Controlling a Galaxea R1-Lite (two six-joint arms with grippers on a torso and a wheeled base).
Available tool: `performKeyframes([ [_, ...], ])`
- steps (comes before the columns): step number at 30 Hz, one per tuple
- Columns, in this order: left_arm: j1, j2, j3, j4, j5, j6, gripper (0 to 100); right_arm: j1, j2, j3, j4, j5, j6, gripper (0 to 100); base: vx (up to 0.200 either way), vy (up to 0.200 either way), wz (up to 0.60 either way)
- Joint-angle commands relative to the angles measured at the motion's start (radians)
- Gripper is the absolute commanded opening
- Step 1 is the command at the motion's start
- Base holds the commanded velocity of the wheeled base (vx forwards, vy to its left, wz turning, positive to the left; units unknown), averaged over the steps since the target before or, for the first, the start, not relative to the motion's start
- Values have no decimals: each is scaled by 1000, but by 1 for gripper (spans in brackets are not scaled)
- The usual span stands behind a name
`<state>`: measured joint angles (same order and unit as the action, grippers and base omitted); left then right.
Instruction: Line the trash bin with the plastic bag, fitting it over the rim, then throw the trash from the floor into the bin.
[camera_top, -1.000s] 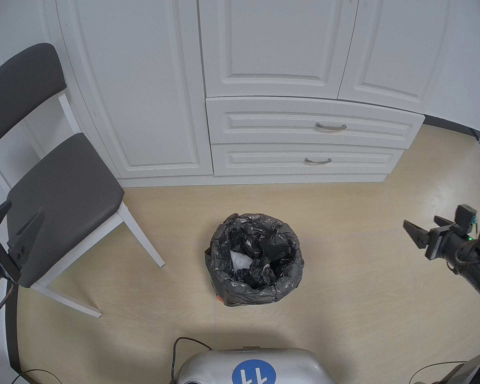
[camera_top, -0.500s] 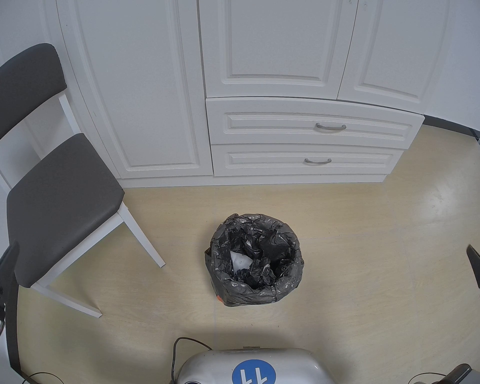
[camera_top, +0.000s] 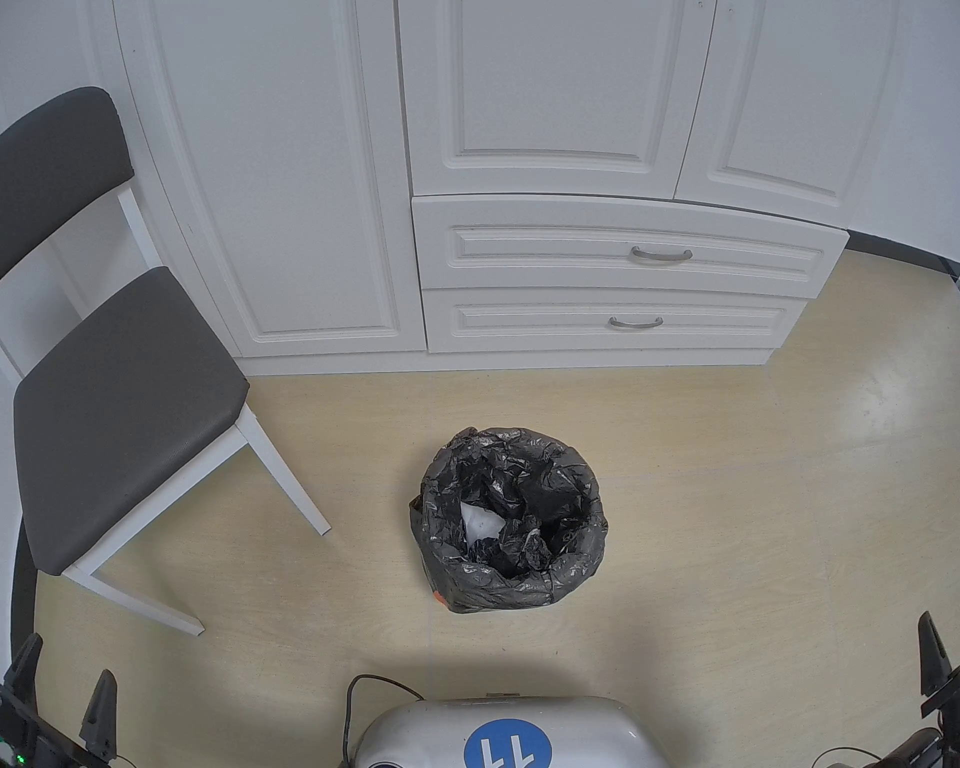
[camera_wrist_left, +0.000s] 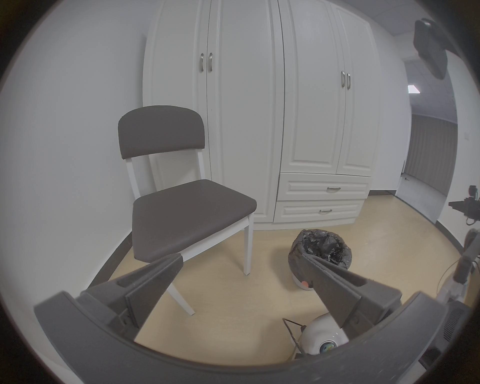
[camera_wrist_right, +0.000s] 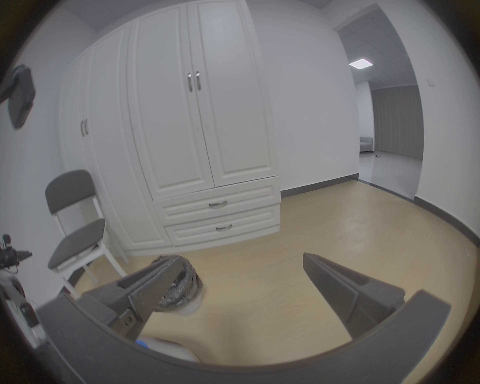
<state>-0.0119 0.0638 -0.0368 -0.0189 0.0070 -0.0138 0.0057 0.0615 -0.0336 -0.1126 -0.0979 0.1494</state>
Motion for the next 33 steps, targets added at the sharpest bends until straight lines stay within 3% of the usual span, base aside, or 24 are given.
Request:
performKeyframes([
  [1,15,-64,37,25,-7,21,100,-7,-61,32,50,38,-103,100,0,0,0],
  [3,15,-64,35,25,-7,21,100,-7,-61,32,53,49,-114,100,0,0,0],
  [10,15,-64,37,25,-5,18,100,-7,-61,32,54,38,-33,100,0,0,0],
  [13,15,-64,35,25,-5,20,100,-7,-61,31,57,27,-53,100,0,0,0],
  [17,15,-64,35,25,-5,25,100,-7,-61,32,68,40,-171,100,0,0,0],
  [33,15,-64,35,22,-7,20,100,-6,-61,31,93,78,-136,100,0,0,0],
])
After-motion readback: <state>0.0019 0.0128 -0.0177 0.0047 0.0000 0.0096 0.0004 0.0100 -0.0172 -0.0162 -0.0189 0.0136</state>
